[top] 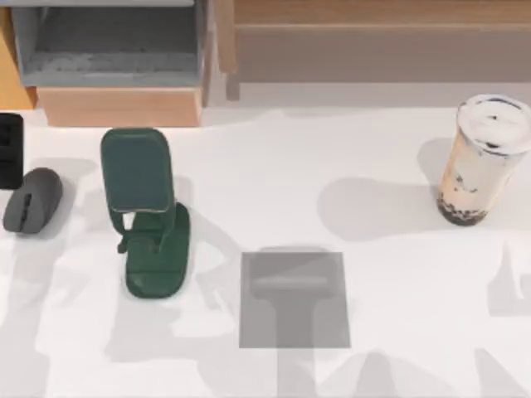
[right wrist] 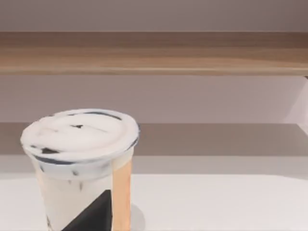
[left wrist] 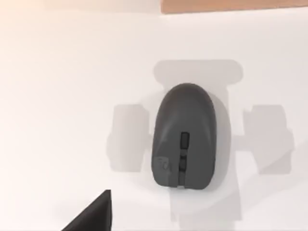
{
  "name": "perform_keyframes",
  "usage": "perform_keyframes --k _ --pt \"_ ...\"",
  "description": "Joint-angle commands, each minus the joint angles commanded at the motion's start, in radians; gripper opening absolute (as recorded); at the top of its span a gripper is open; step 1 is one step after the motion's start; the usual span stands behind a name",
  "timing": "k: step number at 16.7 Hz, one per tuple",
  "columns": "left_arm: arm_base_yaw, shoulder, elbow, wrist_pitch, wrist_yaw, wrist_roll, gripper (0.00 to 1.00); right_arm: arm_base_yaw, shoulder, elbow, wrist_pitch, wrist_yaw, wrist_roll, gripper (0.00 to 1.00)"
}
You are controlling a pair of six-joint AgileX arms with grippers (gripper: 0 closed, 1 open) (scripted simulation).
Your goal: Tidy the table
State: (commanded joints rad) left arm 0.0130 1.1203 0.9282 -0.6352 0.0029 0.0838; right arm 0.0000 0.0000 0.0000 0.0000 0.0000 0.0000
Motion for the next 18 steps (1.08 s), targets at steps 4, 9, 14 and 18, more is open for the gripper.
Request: perform_keyframes --k 4,9,14,18 --pt "0.003 0.222 0.183 -0.126 0.001 0.016 1.0 0.0 0.0 0.0 0.0 0.0 0.0 1.0" --pt "0.006 0.506 0.418 -0.287 0.001 0.038 1.0 0.0 0.0 0.0 0.0 0.0 0.0 1.0" --pt "0.009 0.809 0.67 -0.458 0.002 0.06 1.0 0.0 0.0 0.0 0.0 0.0 0.0 1.0" --pt "0.011 0.976 0.809 -0.553 0.002 0.073 1.0 0.0 0.0 0.0 0.0 0.0 0.0 1.0"
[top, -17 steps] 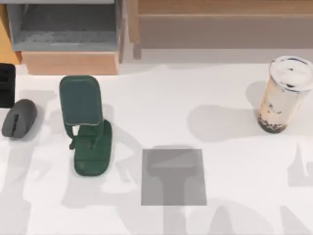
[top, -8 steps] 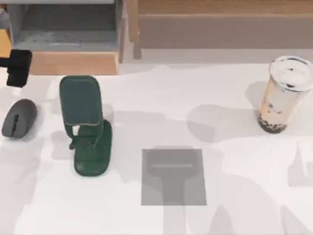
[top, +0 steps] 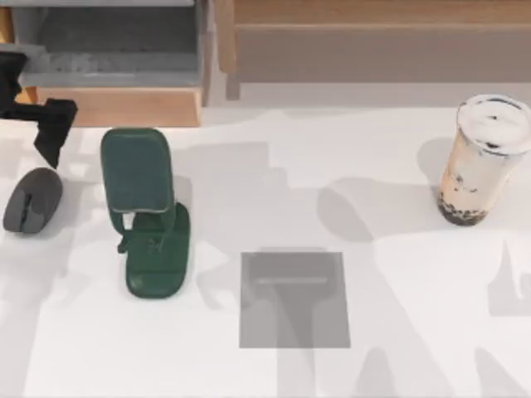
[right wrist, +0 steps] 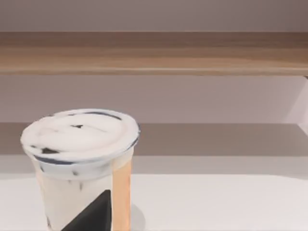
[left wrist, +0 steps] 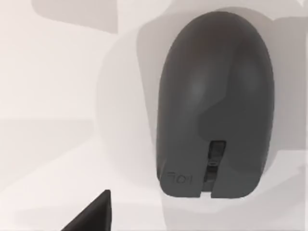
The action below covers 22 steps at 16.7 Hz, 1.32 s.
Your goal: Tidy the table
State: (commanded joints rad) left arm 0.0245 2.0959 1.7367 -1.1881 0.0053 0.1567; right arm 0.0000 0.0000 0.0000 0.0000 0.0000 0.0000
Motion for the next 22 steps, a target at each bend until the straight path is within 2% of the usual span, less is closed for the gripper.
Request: perform_keyframes --k 10,18,22 --pt "-0.002 0.042 0.017 -0.005 0.0 0.0 1.0 0.0 0.0 0.0 0.0 0.0 0.0 1.0" --pt "0.001 0.129 -0.163 0.266 0.001 0.005 1.0 0.0 0.0 0.0 0.0 0.0 0.0 1.0" --pt "0.002 0.137 -0.179 0.288 0.001 0.005 1.0 0.0 0.0 0.0 0.0 0.0 0.0 1.0"
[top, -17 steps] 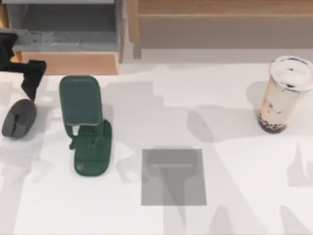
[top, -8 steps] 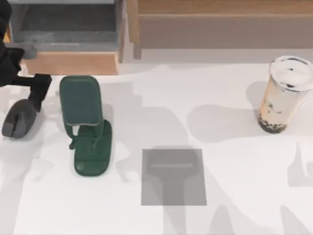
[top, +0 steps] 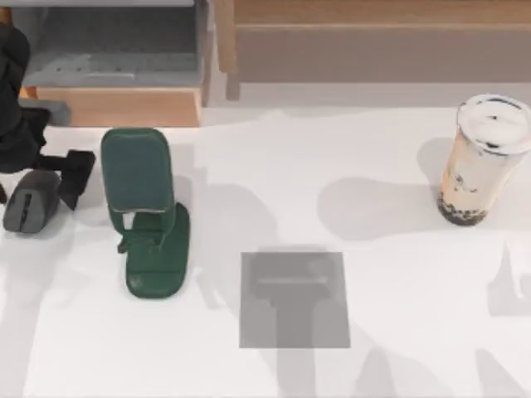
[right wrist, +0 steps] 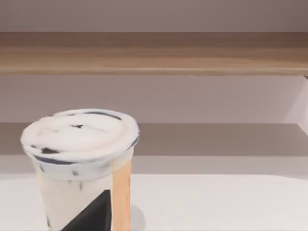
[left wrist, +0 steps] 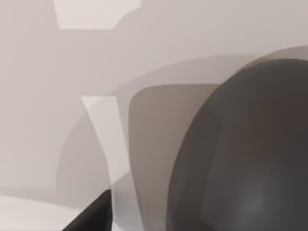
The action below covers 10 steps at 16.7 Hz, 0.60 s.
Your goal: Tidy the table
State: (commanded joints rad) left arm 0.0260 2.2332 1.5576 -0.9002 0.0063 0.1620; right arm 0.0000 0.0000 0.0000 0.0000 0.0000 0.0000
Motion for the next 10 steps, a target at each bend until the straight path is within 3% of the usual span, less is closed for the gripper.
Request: perform_keyframes --k 1,10 --pt "0.0 0.0 0.0 0.0 0.0 0.0 1.0 0.0 0.0 0.0 0.0 0.0 0.0 1.0" --pt "0.0 0.0 0.0 0.0 0.0 0.0 0.32 0.0 0.0 0.0 0.0 0.0 0.0 1.0"
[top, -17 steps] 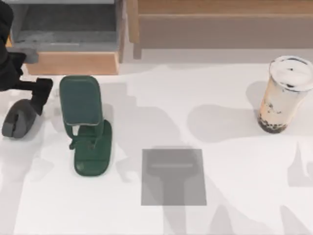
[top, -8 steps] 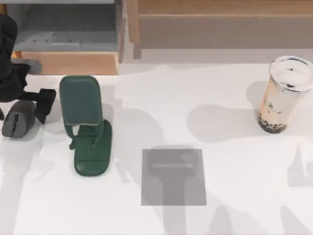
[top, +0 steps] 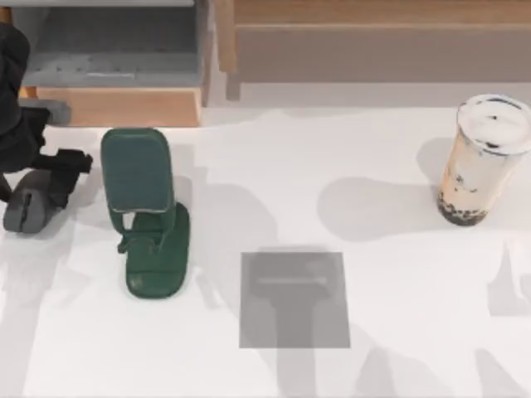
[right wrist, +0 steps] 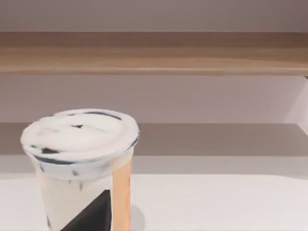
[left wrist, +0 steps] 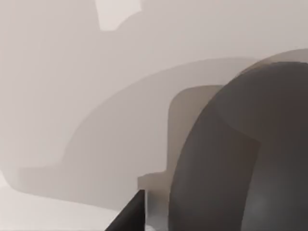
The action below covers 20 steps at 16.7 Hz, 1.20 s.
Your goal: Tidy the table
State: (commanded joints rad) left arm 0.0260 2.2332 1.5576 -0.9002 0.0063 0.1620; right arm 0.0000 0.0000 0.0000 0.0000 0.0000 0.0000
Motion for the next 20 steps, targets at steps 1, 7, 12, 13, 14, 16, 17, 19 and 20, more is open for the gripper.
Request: perform_keyframes --k 1,7,12,13,14,16,17,19,20 --pt "0.0 0.0 0.0 0.0 0.0 0.0 0.25 0.0 0.0 0.0 0.0 0.0 0.0 1.0" --pt "0.0 0.0 0.0 0.0 0.0 0.0 0.0 0.0 0.0 0.0 0.0 0.0 0.0 1.0" --pt "0.0 0.0 0.0 0.0 0.0 0.0 0.0 0.0 0.0 0.0 0.0 0.0 0.0 1.0" --pt "-0.002 -0.024 0.007 -0.009 0.0 0.001 0.0 0.0 0.0 0.0 0.0 0.0 0.0 1.0" --pt "-0.002 -0.025 0.01 -0.012 0.0 0.001 0.0 0.0 0.0 0.0 0.0 0.0 0.0 1.0" --pt "-0.002 -0.034 0.044 -0.049 0.0 0.001 0.0 0.0 0.0 0.0 0.0 0.0 0.0 1.0" --pt "-0.003 -0.043 0.074 -0.082 0.0 0.001 0.0 0.0 0.0 0.0 0.0 0.0 0.0 1.0" --pt "-0.003 -0.061 0.134 -0.173 -0.001 0.0 0.0 0.0 0.0 0.0 0.0 0.0 0.0 1.0" --pt "-0.003 -0.068 0.161 -0.226 -0.001 0.0 0.0 0.0 0.0 0.0 0.0 0.0 0.0 1.0"
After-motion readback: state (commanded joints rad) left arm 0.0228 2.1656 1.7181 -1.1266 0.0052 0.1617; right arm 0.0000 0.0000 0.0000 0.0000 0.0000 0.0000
